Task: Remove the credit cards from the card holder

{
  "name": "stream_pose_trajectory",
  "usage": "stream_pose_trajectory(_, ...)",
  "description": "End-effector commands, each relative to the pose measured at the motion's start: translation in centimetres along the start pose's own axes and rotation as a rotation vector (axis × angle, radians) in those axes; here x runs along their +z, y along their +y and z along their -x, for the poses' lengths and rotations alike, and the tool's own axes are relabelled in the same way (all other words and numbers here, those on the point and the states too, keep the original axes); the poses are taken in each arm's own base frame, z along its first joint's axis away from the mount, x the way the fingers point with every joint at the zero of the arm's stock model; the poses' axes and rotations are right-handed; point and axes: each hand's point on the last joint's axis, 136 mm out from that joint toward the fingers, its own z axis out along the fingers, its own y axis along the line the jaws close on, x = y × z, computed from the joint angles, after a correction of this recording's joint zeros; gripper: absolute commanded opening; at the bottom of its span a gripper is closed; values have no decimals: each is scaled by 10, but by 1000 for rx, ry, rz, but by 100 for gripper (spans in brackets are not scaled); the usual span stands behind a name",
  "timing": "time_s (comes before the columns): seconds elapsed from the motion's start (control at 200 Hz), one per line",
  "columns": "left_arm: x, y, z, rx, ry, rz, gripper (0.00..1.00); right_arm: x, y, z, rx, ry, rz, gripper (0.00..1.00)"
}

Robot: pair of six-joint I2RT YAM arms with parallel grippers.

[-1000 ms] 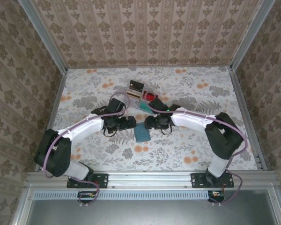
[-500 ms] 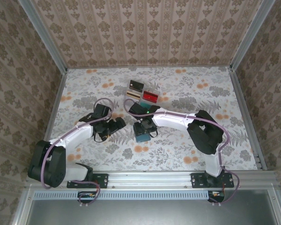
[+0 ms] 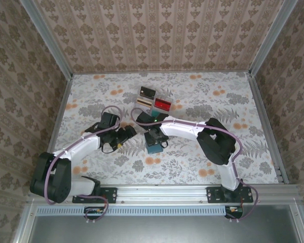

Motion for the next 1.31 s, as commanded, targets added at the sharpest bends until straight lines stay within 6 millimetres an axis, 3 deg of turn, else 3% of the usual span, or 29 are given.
stream_pose_trajectory(0.0, 6, -13, -5, -2, 30, -81, 81, 15, -9, -20, 43, 88, 27, 44)
stream_pose_trajectory(0.21, 15, -33, -16, 36, 92, -157, 73, 18, -19, -23, 98, 104, 88, 43)
stream_pose_trajectory(0.32, 21, -43, -16, 54, 108, -197, 62, 18, -26, -23, 114, 103, 93, 43)
stream_pose_trajectory(0.345, 24, -49, -25, 79, 129, -204, 60, 18, -26, -23, 114, 101, 94, 43)
stream_pose_trajectory(0.55, 35, -64, -34, 120, 189, -246, 52, 18, -27, -22, 122, 91, 105, 43)
stream_pose_trajectory(0.72, 47, -56, -39, 123, 212, -217, 42, 18, -25, -21, 136, 86, 140, 42)
stream_pose_trajectory(1.045, 61, -55, -45, 124, 251, -256, 38, 18, -24, -24, 154, 98, 187, 42)
stream_pose_trajectory(1.3, 59, -73, -50, 121, 310, -361, 33, 18, -18, -18, 183, 82, 269, 41)
